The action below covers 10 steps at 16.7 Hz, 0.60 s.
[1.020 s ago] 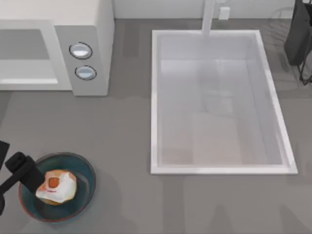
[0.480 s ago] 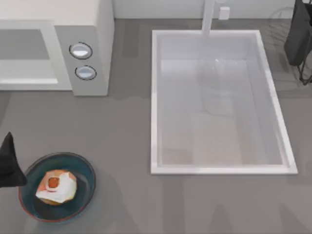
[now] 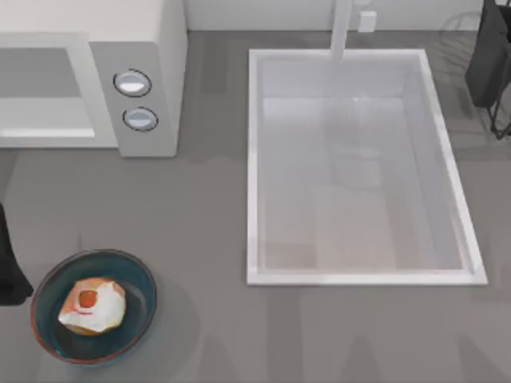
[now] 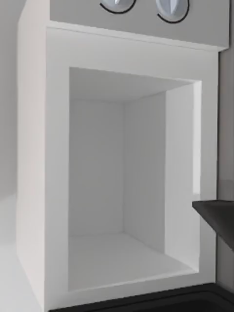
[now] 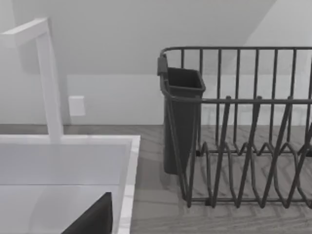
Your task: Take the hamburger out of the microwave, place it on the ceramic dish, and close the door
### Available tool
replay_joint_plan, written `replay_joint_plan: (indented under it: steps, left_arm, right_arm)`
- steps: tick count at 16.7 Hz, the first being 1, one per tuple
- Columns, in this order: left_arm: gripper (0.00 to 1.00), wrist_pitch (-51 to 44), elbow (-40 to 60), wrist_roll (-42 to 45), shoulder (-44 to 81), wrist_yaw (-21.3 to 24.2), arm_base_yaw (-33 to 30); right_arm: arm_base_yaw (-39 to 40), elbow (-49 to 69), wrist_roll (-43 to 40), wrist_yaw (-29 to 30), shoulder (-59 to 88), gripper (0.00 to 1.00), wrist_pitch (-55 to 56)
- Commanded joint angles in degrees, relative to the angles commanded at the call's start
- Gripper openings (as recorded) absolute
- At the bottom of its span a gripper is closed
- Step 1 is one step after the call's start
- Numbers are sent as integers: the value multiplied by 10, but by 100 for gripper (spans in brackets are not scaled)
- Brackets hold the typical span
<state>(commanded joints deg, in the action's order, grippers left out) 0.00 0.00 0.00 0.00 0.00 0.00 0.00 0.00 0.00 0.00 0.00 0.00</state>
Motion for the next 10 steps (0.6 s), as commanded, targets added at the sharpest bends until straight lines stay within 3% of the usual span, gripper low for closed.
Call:
replay_joint_plan:
  steps: [1,10]
  left_arm:
    - [100,0,0,0,0,0,0]
    - [32,0,0,0,0,0,0]
  right_arm:
    - [0,0,0,0,0,100,0]
    - [0,0,0,0,0,100,0]
